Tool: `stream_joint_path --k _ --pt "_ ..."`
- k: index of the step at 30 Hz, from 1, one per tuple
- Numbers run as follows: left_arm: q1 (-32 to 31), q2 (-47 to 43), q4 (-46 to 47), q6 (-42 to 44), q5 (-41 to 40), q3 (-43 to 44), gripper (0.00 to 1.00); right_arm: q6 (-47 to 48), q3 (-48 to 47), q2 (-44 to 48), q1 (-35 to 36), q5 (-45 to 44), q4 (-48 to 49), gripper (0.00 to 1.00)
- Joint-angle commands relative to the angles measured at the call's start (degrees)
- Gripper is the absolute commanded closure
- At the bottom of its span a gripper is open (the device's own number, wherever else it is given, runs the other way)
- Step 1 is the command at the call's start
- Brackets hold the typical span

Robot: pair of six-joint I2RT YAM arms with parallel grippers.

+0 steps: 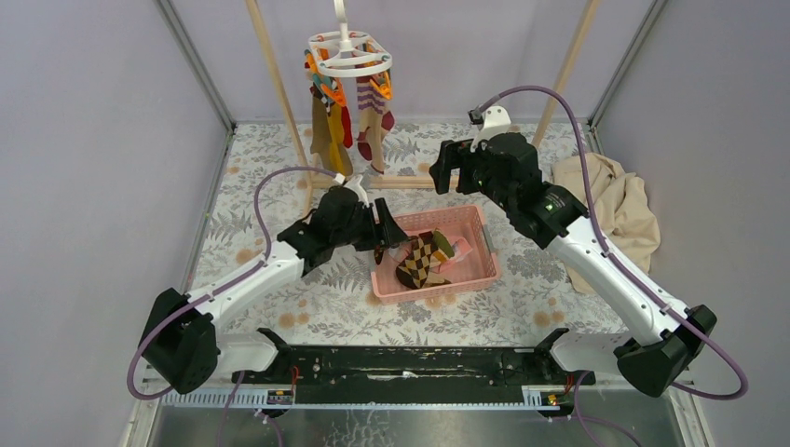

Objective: Remove the socks clipped to the hanger
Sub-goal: Place the sock in the bin.

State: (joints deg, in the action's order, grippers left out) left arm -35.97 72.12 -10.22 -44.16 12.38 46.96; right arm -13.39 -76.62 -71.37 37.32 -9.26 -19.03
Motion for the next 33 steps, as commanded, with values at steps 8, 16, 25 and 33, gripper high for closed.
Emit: stream_joint_path --k 8,16,25,33 --pt "-0.1 1.9 -5.0 5.1 -6.5 10.5 0.01 -0.3 -0.2 -0.9 -0.4 1.6 1.7 0.1" --pt "0.0 -0.8 -7.3 5.3 -12.1 9.1 0.01 -0.3 -3.3 -6.0 -3.1 7.4 6.0 0.11" --pt "2.2 -9.1 -10.9 4.5 -19.8 4.2 0.01 -0.1 -1.0 -14.4 -3.4 19.1 24.8 0.16" --pt "11.5 -14.3 -12.6 5.3 -14.9 -2.4 0.01 -0.1 -5.4 -23.9 1.2 19.0 31.9 0.17"
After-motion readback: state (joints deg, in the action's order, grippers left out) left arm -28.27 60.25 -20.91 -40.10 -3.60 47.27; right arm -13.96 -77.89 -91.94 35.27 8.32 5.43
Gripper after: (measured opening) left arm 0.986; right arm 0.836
